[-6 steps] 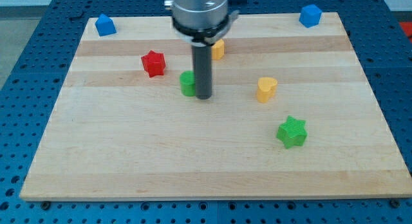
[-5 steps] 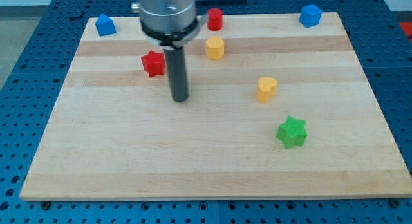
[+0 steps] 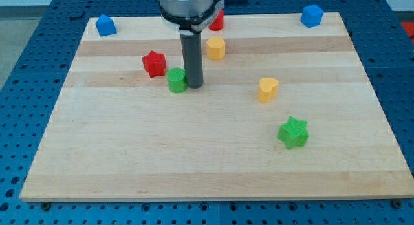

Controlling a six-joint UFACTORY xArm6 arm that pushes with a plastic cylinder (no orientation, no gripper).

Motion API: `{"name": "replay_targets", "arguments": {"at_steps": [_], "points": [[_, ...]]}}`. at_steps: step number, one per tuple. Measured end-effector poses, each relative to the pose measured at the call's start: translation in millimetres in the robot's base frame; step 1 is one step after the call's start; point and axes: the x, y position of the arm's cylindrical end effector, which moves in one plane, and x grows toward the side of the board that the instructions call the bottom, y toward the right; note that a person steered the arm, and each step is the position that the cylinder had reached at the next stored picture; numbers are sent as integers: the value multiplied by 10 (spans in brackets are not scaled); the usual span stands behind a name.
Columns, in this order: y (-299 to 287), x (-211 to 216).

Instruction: Slide the green circle towards the center left

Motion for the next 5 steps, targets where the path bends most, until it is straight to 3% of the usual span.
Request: {"name": "replay_targets", "arguments": {"at_steps": [2, 5], "points": [[-463, -57], [-1385, 185]]}}
